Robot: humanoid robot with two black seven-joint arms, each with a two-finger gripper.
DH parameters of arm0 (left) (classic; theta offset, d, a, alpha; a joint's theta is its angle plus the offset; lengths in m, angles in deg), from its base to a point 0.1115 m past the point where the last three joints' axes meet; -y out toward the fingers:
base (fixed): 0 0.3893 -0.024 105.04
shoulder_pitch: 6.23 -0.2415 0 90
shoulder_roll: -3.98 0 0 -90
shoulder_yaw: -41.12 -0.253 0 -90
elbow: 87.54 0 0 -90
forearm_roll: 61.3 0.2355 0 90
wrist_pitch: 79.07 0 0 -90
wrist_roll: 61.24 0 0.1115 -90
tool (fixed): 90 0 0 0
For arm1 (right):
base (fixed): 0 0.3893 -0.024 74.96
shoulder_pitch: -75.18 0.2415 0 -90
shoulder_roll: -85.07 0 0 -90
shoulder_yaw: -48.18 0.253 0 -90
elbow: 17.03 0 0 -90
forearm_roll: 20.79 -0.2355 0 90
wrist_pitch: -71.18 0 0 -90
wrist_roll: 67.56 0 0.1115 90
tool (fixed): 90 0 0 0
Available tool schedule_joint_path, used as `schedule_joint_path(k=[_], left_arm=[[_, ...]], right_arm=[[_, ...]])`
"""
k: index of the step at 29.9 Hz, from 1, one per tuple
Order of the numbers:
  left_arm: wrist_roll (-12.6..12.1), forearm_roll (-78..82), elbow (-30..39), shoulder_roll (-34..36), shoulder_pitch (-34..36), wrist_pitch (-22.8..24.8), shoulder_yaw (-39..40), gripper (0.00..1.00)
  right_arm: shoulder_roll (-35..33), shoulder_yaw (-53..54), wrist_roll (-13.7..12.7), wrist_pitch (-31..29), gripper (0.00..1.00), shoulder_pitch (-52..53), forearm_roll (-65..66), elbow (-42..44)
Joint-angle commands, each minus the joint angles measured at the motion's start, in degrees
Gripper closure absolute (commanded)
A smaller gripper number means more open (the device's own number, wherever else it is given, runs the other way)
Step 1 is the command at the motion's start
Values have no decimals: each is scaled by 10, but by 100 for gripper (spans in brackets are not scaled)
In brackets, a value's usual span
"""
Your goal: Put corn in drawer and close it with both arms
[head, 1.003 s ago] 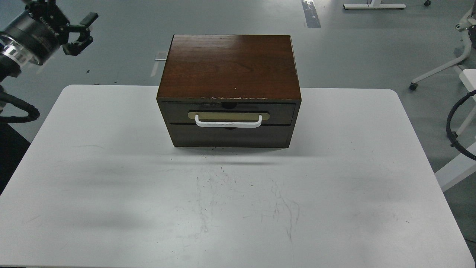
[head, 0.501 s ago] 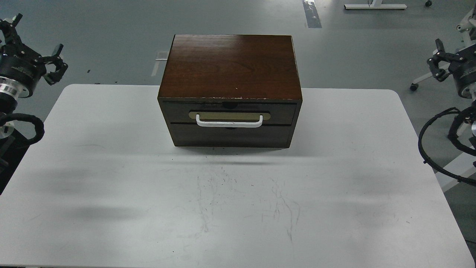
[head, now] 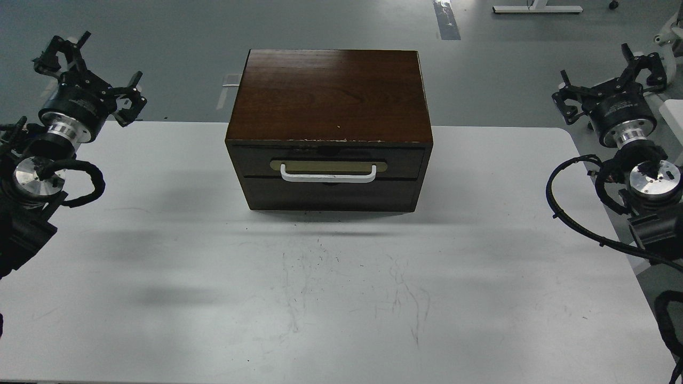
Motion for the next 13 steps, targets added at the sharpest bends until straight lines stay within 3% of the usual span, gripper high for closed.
schedule_joint_path(k=[1,13], left_arm=[[-2,0,0,-11,0,0,2,3],[-9,-5,-1,-20,-32,0,47,2]], right_arm=[[12,2,1,0,0,-15,-7,-19],[7,2,7,0,0,-24,-6,-38]])
